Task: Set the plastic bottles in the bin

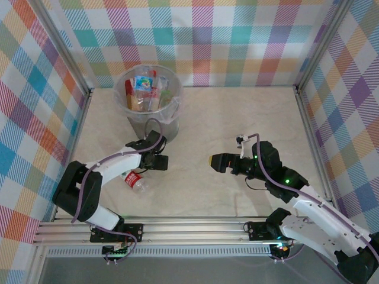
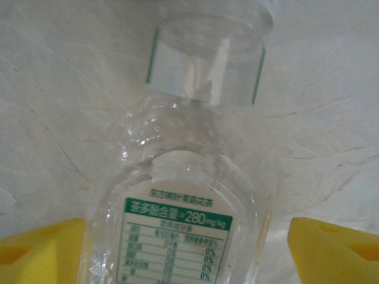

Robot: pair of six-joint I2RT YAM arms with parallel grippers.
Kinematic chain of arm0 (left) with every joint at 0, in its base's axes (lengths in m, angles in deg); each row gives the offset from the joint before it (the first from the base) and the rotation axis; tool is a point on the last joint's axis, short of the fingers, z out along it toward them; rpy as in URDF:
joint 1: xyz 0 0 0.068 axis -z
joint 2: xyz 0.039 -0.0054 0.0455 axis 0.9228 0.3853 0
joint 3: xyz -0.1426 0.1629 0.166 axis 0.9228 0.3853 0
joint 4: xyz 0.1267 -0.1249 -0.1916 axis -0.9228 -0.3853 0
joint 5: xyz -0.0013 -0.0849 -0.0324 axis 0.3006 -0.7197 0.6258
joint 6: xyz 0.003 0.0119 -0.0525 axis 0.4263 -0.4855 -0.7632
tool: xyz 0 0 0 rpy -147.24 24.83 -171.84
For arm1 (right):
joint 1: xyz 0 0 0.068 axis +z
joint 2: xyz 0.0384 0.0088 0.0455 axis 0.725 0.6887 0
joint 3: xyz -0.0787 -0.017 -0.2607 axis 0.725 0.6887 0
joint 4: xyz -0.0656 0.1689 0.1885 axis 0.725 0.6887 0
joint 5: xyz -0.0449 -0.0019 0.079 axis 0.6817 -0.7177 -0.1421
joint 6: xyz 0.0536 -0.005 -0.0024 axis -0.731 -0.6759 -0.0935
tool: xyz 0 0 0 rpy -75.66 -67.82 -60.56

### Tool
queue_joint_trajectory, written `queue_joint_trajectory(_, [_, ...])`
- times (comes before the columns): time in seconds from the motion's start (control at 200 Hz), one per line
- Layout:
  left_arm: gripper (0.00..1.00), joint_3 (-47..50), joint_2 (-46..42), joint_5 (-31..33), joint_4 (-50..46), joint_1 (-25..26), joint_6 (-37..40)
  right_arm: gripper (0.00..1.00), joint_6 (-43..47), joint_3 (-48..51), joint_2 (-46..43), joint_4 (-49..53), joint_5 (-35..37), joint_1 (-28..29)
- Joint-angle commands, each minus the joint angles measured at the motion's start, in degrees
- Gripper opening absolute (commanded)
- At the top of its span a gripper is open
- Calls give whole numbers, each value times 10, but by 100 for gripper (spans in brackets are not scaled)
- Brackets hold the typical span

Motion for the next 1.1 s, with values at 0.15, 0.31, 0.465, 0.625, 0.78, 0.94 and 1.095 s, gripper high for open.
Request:
queue_joint_trajectory(0.15, [71,-28,24,30,-41,18,-29,100,-1,8,-11,-6,-1,-3])
queue_joint_trajectory(0.31, [56,-41,16,33,-62,48,-42,100,11,-4,-11,10,-5,-4])
queue_joint_trajectory(0.465, [52,-36,-28,18,-70,92,-80,100,46,-38,6,48,-14,-3])
queue_joint_trajectory(0.625, [51,-30,-78,2,-71,136,-120,100,77,-66,17,59,-25,-3])
queue_joint_trajectory(0.78, [50,-47,-119,-17,-73,172,-133,100,92,-76,15,57,-41,-3])
queue_joint_trajectory(0.94, [50,-70,-170,-54,-73,199,-137,100,115,-93,7,63,-62,-3])
queue_joint_trajectory(1.095, [49,-103,-217,-89,-80,204,-140,100,129,-112,1,73,-78,-3])
